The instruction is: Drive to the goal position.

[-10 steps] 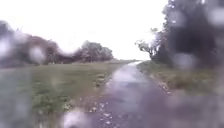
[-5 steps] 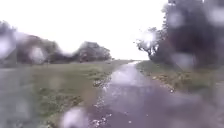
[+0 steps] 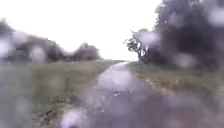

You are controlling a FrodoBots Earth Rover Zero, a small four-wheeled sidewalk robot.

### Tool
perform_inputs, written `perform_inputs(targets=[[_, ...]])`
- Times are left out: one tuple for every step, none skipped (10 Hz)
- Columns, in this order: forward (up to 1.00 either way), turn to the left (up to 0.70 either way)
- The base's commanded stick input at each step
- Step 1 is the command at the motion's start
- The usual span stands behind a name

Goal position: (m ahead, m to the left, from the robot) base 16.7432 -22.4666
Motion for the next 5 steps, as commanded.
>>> perform_inputs(targets=[[1.00, 0.00], [1.00, 0.00], [1.00, 0.00], [1.00, 0.00], [1.00, 0.00]])
